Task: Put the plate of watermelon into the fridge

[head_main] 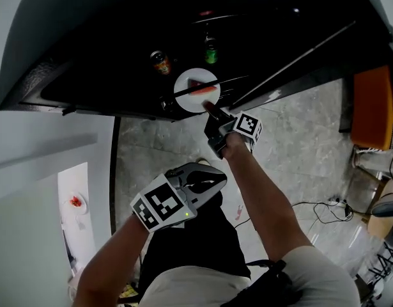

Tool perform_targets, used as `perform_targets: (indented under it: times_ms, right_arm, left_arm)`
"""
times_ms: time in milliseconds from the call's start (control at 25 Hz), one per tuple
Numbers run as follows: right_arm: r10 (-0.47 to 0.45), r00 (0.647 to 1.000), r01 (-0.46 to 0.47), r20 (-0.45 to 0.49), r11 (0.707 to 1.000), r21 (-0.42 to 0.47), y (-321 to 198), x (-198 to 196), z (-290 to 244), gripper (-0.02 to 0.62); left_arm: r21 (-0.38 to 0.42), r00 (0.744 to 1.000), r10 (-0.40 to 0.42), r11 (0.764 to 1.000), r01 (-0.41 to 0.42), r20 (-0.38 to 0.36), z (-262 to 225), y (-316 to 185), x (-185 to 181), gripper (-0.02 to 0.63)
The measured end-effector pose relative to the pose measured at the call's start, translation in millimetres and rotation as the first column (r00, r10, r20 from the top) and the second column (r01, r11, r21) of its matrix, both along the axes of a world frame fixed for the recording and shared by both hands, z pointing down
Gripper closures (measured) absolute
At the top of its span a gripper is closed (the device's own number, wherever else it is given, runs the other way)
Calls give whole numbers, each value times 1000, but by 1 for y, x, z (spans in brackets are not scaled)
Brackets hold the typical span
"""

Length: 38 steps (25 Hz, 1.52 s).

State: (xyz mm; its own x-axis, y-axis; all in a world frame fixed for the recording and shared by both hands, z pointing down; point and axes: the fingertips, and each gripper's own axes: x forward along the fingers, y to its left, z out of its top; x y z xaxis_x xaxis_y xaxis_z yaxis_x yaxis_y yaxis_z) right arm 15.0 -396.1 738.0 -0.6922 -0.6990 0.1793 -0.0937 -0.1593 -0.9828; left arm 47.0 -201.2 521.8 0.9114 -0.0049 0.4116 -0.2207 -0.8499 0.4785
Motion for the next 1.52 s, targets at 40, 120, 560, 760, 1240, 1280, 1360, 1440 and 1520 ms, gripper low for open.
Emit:
perform_targets:
  times_ms: [40, 120, 560, 760, 1240, 1280, 1360, 1440, 1520]
  right_arm:
    - [3, 1000, -3, -4, 1000, 5, -6, -2, 2, 572]
    - [10, 1000, -9, -13, 1000, 18, -18, -6, 7, 572]
    - [75, 997, -77, -37, 995, -56, -58, -16, 47, 572]
    - [86, 995, -91, -58, 992, -83, -66, -19, 53, 571]
    - [51, 968, -69, -247, 996, -64, -75, -22, 55, 548]
    - [39, 961, -52, -273, 998, -42, -76, -23, 53, 525]
    - [-1, 941, 3, -339, 1000, 5, -77, -26, 49, 475]
    - [-44, 910, 69, -413, 997, 47, -77, -30, 45, 407]
    - [-83, 868, 136, -490, 988, 74, -75, -31, 45, 371]
  left_arm:
    - [-2, 1000, 2, 1000, -2, -1, 1, -3, -1, 591]
    - [-3, 1000, 6, 1000, -6, -2, 4, -8, -2, 591]
    - [-9, 1000, -18, 1000, 18, -2, 11, -26, -12, 591]
    - [-13, 1000, -25, 1000, 25, -8, 11, -29, -13, 591]
    - [-51, 999, -35, 998, 34, -18, 10, -25, -19, 591]
    - [-55, 999, -31, 998, 30, -16, 9, -23, -19, 591]
    - [-64, 1000, -22, 998, 21, -11, 7, -19, -18, 591]
    - [-68, 1000, -18, 998, 16, -23, 7, -16, -17, 591]
    - [-69, 999, -17, 998, 14, -40, 8, -13, -16, 591]
